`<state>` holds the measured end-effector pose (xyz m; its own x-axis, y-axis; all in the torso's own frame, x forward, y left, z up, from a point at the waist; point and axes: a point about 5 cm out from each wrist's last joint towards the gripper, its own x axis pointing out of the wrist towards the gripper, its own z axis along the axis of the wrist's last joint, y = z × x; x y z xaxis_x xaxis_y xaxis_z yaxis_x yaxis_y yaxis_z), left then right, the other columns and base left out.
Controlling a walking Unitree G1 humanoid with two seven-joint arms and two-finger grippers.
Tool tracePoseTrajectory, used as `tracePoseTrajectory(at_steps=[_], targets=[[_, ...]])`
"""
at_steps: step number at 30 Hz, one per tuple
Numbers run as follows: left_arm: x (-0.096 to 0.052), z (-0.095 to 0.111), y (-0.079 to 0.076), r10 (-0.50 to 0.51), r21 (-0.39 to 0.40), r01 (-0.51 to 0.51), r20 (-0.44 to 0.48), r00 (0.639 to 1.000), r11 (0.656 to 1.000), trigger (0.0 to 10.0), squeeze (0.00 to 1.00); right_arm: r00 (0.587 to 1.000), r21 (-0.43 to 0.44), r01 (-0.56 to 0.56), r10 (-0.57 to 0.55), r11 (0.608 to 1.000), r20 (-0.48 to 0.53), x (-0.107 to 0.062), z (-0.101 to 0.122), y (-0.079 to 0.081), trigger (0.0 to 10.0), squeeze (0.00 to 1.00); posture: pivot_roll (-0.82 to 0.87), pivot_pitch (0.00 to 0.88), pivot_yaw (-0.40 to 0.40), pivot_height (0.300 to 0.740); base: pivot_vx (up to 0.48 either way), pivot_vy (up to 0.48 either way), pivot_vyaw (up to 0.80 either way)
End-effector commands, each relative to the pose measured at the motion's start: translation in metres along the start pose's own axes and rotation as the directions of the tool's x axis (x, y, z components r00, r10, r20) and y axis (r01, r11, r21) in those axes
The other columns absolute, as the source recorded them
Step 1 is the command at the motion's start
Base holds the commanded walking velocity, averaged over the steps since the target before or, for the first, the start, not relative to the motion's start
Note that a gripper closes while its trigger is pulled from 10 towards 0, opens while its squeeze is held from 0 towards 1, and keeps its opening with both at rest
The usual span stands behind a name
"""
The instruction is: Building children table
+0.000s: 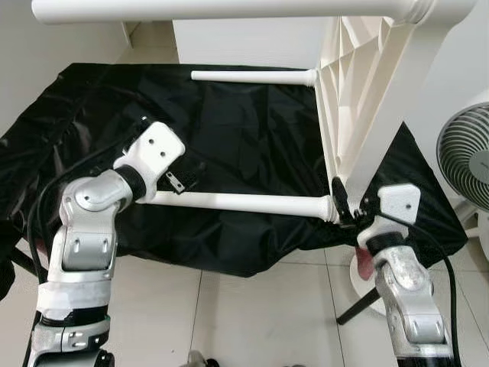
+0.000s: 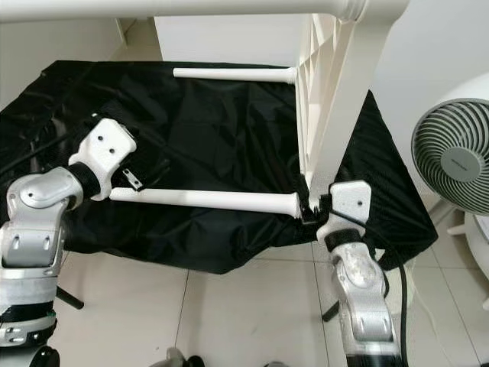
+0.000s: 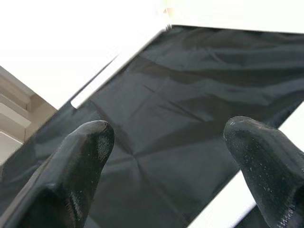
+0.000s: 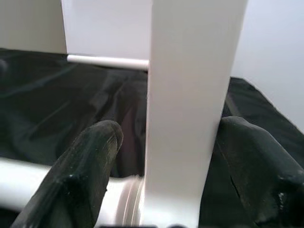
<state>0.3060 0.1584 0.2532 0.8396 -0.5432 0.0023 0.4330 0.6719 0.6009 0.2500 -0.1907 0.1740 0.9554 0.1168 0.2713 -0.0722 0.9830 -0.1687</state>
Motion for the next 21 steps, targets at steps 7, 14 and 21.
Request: tracePoseTrajectory(at_steps=[7, 14, 21], targets=[[-0.010, 0.000, 0.010, 0.236, 0.052, -0.236, 0.006, 0.972, 0.970, 10.0, 0.00, 0.982, 0.056, -0.148, 0.153, 0.987, -0.110, -0.034, -0.013, 0.017, 10.0, 0.00, -0.07, 0.080, 0.033, 0.740, 0.000, 0.000, 0.00], [-0.015, 0.019, -0.001, 0.108, -0.078, -0.098, 0.131, 0.986, 0.992, 10.0, 0.00, 0.951, 0.105, -0.230, 0.246, 0.968, -0.187, -0.038, -0.036, 0.037, 10.0, 0.00, -0.06, 0.069, 0.025, 0.740, 0.000, 0.000, 0.00], [-0.022, 0.039, 0.006, 0.073, -0.091, -0.057, 0.181, 0.981, 0.994, 10.0, 0.00, 0.948, 0.163, -0.260, 0.283, 0.952, -0.143, -0.011, -0.035, 0.060, 10.0, 0.00, -0.03, 0.049, 0.017, 0.740, 0.000, 0.000, 0.00]])
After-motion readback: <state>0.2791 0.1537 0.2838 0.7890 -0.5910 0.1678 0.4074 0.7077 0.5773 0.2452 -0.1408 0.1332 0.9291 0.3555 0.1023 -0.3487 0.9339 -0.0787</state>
